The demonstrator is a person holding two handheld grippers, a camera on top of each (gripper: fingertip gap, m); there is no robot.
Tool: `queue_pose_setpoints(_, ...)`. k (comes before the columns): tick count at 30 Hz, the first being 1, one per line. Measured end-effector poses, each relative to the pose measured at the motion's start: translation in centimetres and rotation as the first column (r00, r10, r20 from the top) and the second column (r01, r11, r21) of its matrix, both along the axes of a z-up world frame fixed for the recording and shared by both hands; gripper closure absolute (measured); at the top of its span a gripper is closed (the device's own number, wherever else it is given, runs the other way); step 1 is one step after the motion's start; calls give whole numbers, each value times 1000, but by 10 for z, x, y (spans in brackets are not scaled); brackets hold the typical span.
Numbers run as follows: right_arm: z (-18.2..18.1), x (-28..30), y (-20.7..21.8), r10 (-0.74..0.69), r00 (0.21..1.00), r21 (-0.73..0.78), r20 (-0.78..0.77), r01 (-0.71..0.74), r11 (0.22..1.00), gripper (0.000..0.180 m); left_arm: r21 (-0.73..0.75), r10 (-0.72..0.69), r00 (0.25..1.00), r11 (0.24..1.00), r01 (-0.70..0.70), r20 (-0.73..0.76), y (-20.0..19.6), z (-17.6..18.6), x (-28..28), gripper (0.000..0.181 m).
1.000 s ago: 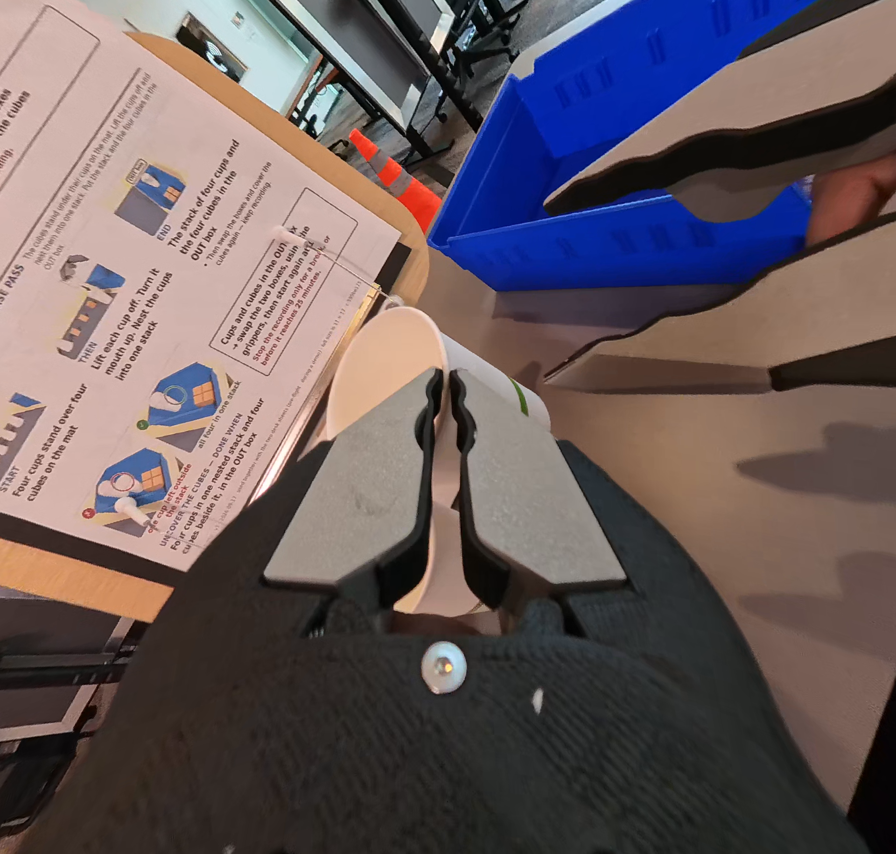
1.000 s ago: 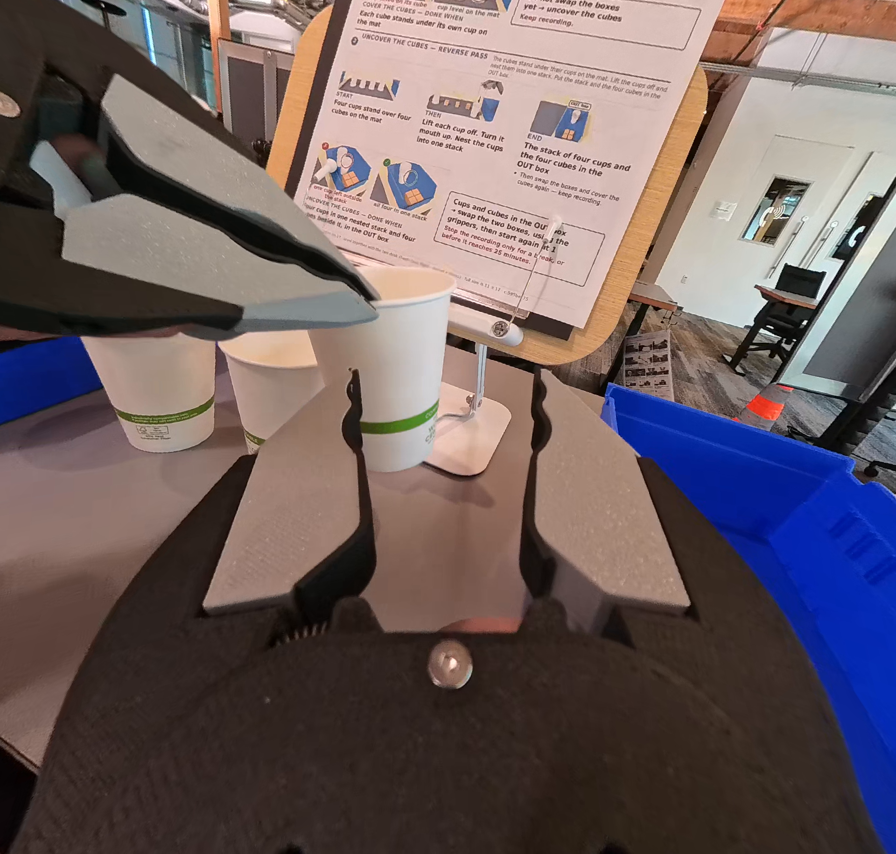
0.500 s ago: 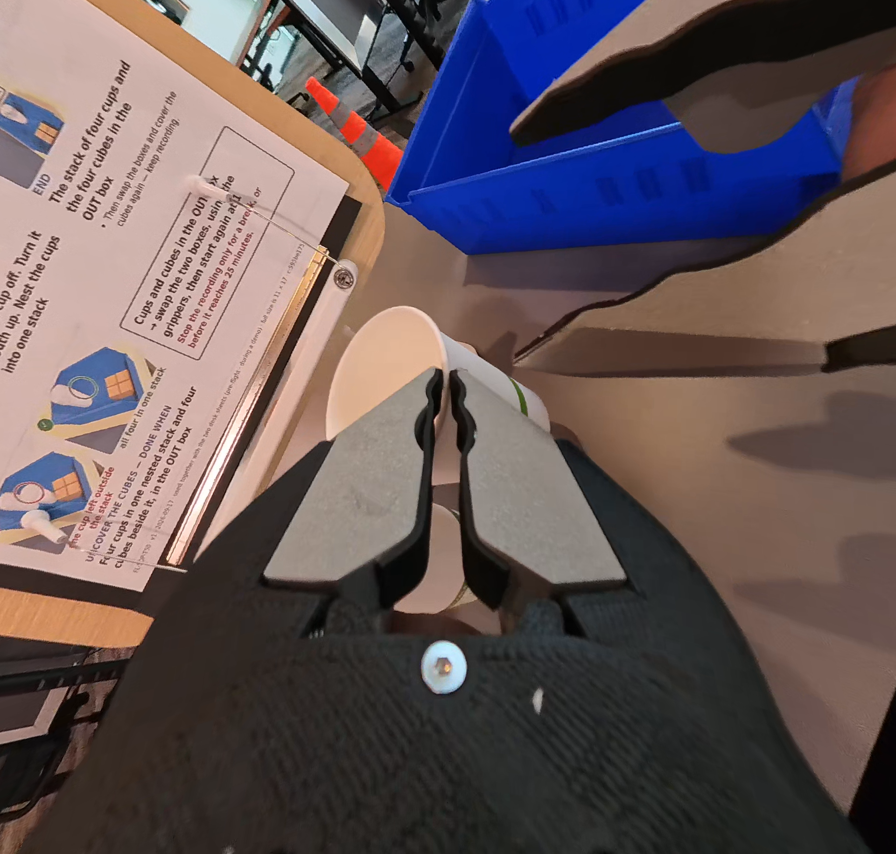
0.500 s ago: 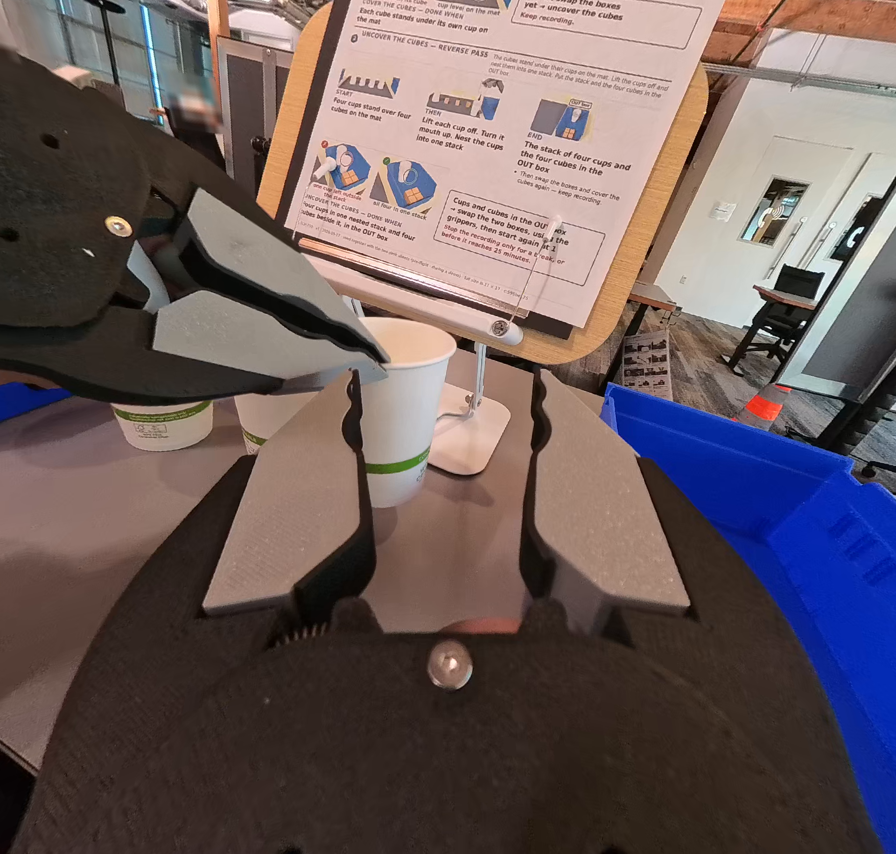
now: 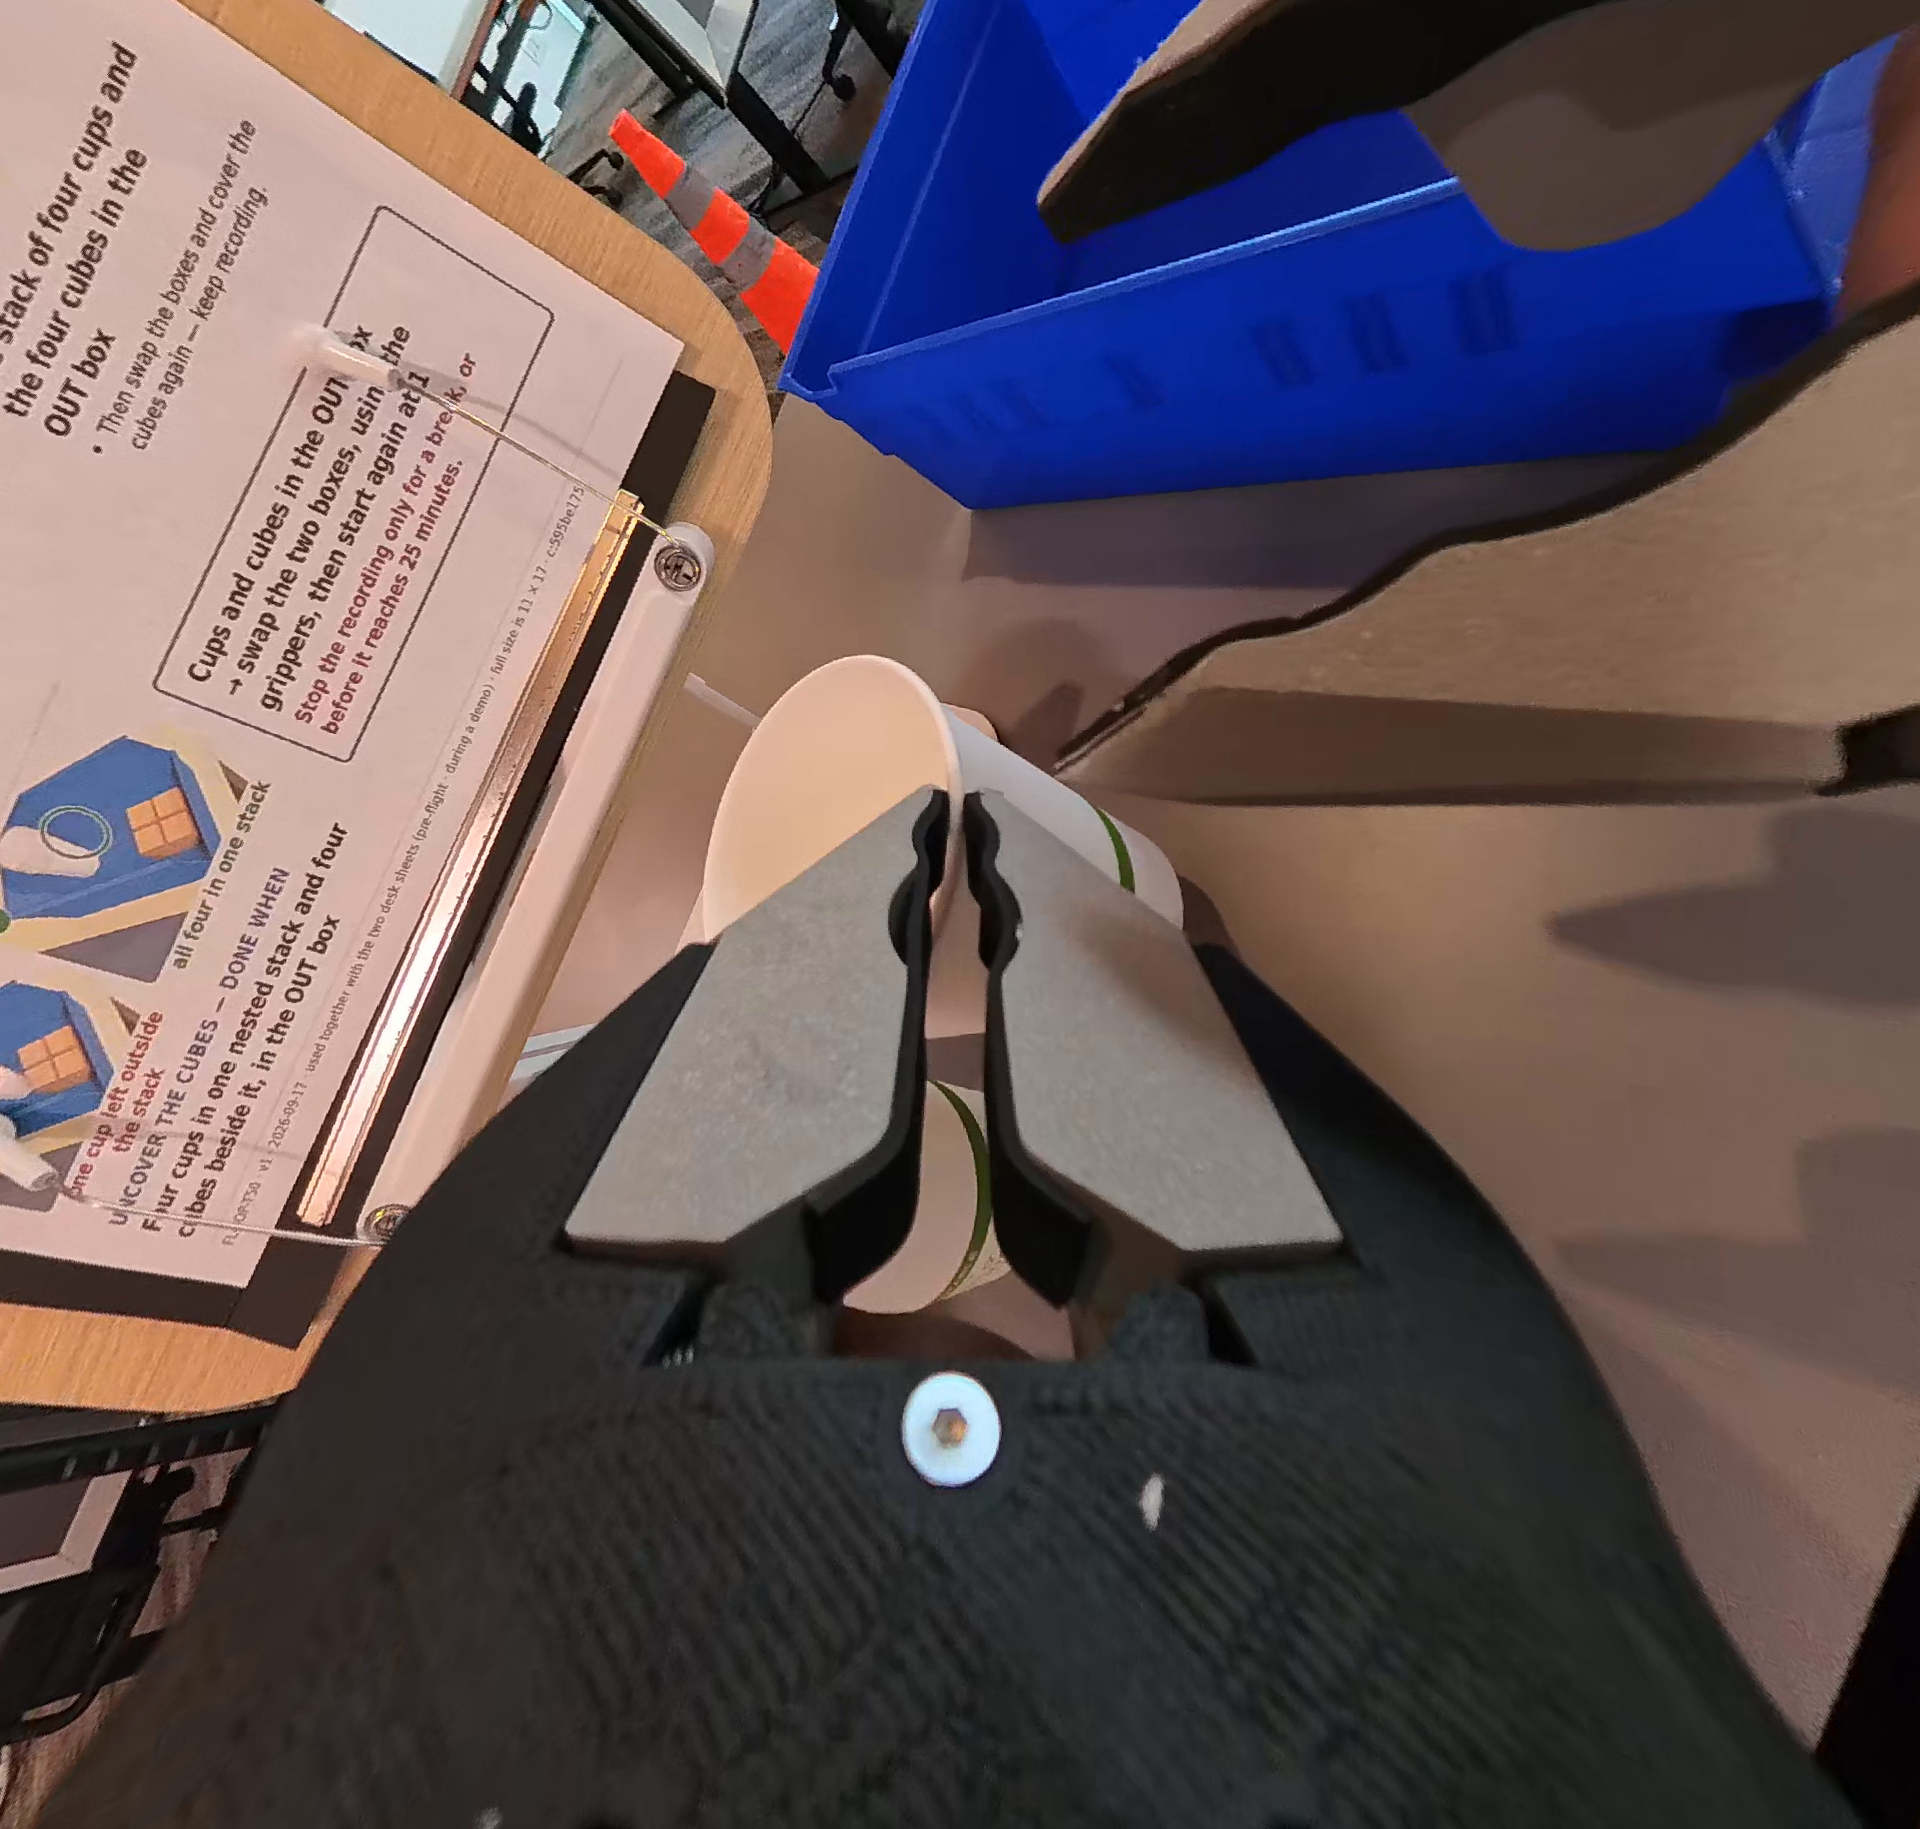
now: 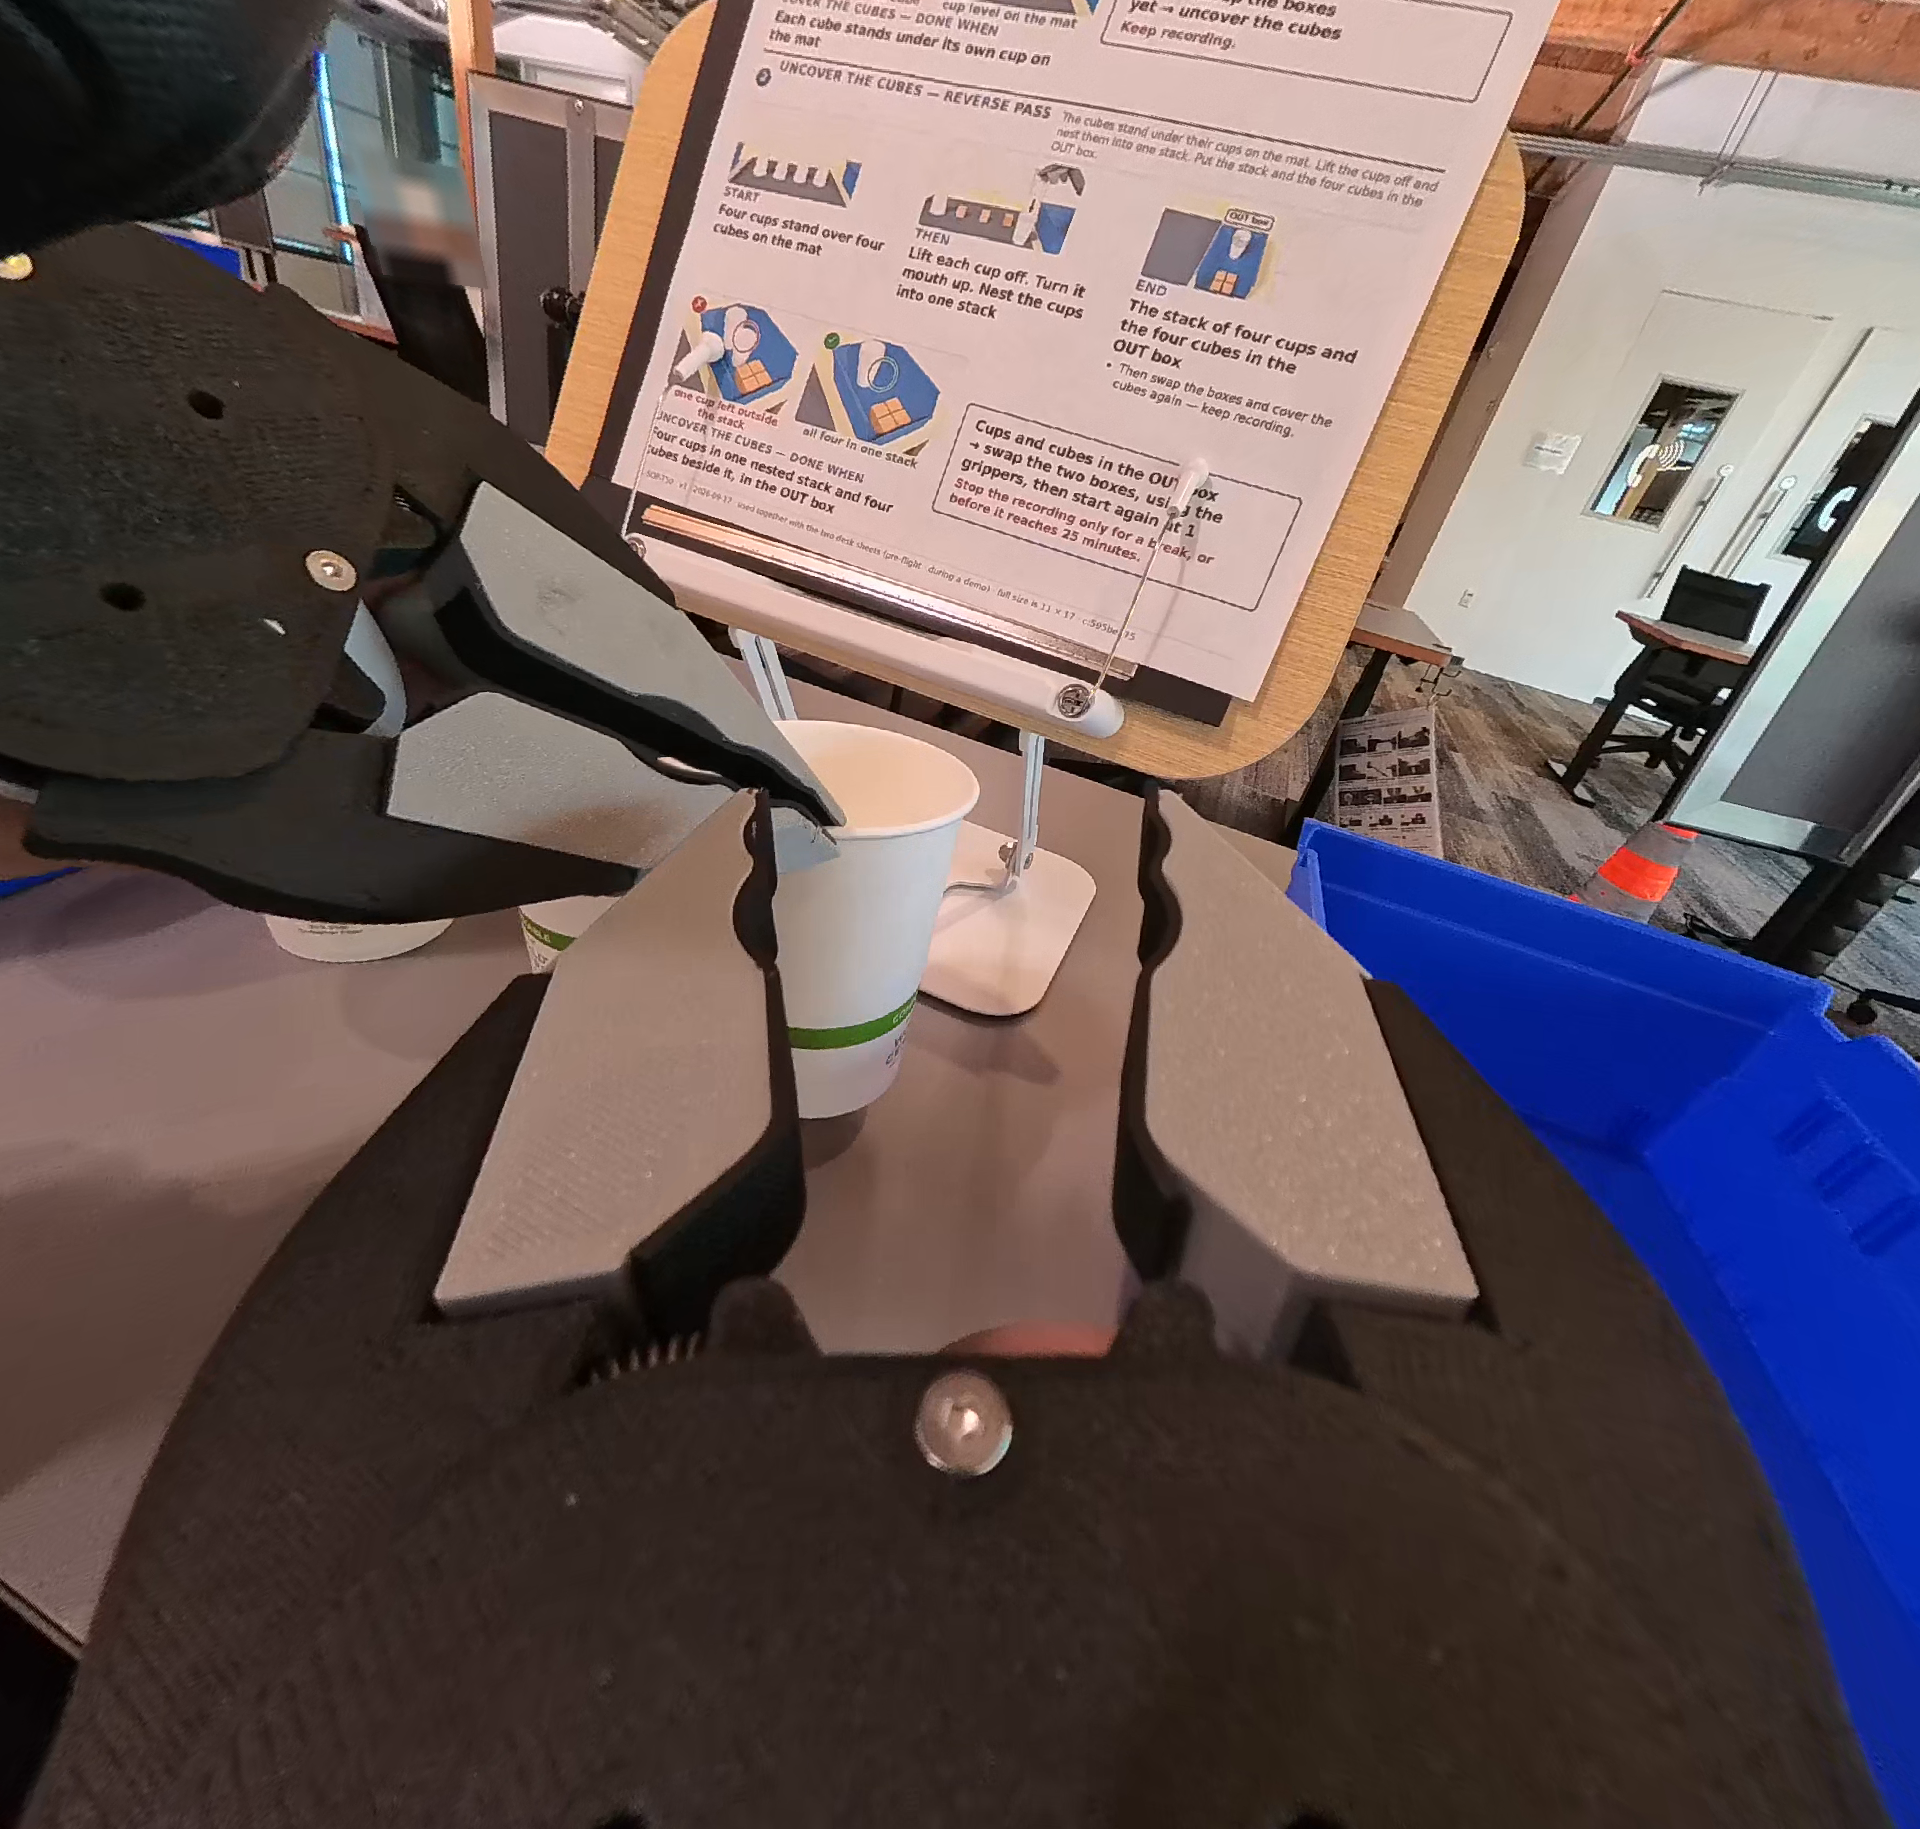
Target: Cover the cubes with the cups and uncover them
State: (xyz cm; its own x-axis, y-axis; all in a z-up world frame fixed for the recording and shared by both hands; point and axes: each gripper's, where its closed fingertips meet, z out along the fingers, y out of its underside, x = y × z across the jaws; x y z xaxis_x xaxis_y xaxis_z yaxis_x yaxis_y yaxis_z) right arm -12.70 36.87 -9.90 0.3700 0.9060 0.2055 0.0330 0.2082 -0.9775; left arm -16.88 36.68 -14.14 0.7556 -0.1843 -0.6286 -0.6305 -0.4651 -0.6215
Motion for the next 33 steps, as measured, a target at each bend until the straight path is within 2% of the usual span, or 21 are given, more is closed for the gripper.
queue_pose_setpoints(33, -3, 0, 3, -9, 1000, -5, 9, 9, 1000, 111, -49, 10, 999, 999, -9, 33, 2, -18, -5, 180)
